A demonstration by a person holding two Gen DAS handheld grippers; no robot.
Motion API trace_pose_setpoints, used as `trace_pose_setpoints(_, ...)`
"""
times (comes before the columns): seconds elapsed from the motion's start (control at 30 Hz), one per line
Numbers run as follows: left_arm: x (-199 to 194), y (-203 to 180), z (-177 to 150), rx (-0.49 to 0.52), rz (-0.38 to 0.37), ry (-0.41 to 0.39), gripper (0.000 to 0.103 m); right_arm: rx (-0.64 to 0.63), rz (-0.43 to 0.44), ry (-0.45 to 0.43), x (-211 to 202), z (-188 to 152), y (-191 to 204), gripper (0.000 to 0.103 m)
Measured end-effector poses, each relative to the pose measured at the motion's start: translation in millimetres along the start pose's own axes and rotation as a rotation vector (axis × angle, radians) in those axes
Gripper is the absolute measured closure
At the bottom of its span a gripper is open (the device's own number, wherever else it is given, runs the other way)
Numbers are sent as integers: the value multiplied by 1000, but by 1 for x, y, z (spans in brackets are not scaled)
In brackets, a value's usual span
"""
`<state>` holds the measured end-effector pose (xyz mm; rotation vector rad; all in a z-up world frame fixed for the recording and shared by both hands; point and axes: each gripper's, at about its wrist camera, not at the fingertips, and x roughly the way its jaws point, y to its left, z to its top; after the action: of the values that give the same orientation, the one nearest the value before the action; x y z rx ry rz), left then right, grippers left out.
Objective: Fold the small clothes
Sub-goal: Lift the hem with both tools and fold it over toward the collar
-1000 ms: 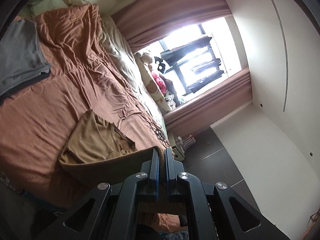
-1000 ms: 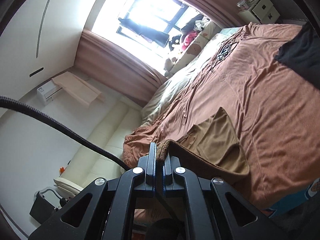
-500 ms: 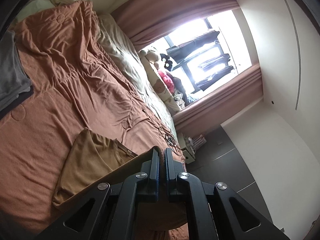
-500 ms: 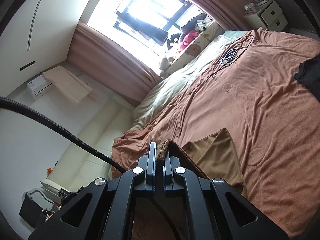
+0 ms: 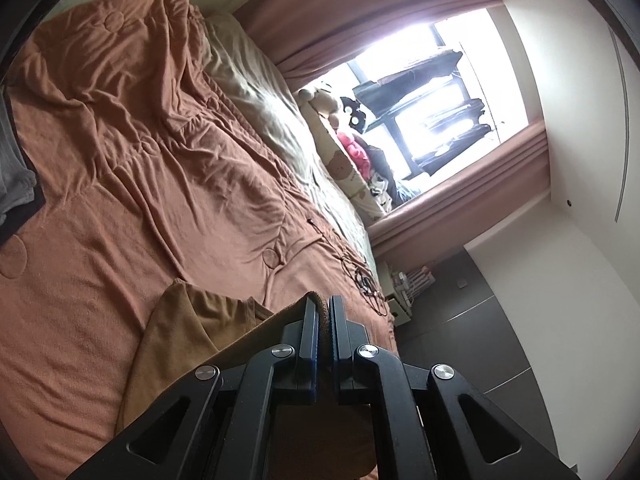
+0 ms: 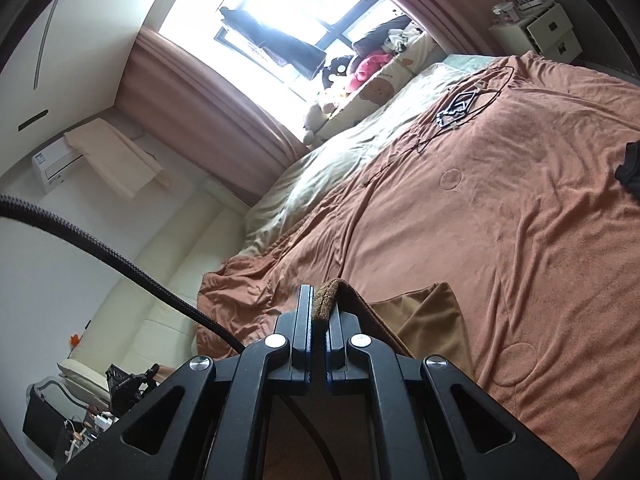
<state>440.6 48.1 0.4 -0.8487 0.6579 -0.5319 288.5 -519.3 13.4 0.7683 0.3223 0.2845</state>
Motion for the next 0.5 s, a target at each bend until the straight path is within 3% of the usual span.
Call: trace_pose_setpoints(0.5,94,90,2,-81,199,91,99,62,-119,123,98,7,-43,102)
